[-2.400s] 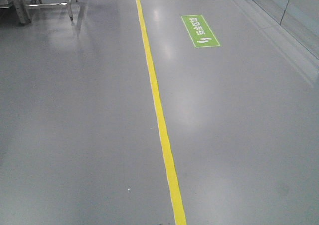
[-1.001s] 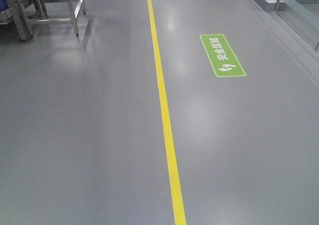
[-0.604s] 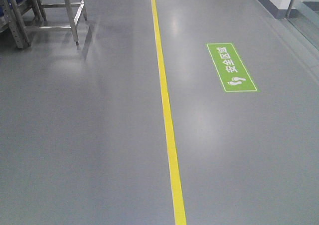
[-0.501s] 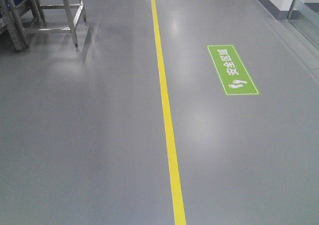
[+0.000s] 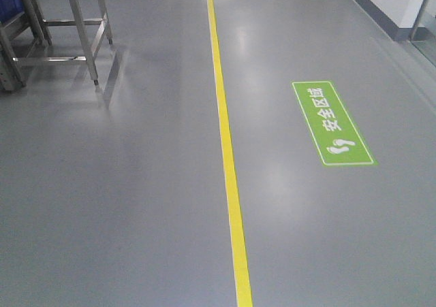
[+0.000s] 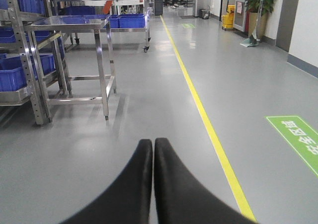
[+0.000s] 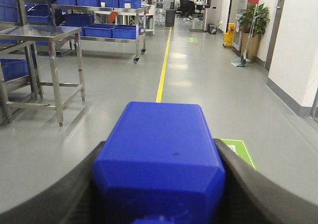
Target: Pour parts from conveyor to right shelf
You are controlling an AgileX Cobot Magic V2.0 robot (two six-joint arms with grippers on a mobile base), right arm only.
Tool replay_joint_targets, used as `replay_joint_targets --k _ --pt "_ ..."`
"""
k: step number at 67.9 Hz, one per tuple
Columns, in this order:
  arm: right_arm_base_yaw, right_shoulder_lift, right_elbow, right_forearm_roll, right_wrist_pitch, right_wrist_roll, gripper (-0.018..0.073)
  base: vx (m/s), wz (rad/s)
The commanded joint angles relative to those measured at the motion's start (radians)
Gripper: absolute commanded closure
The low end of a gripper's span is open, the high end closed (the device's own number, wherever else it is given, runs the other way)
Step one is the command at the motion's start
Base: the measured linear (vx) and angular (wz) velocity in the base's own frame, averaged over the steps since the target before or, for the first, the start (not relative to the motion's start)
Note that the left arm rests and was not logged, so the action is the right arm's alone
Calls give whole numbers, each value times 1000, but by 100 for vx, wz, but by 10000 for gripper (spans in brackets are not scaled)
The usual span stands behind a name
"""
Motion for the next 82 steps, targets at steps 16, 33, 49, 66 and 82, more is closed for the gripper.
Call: replay_joint_targets --k 16,33,49,66,82 --pt "-4 14 -27 3 -76 -6 565 65 5" --pt "-4 14 -27 3 -76 -6 565 67 2" --pt "-4 14 -27 3 -76 -6 565 69 -1" --pt "-4 14 -27 3 -76 -6 565 69 -4" --pt "-4 14 -27 3 -77 -6 565 70 0"
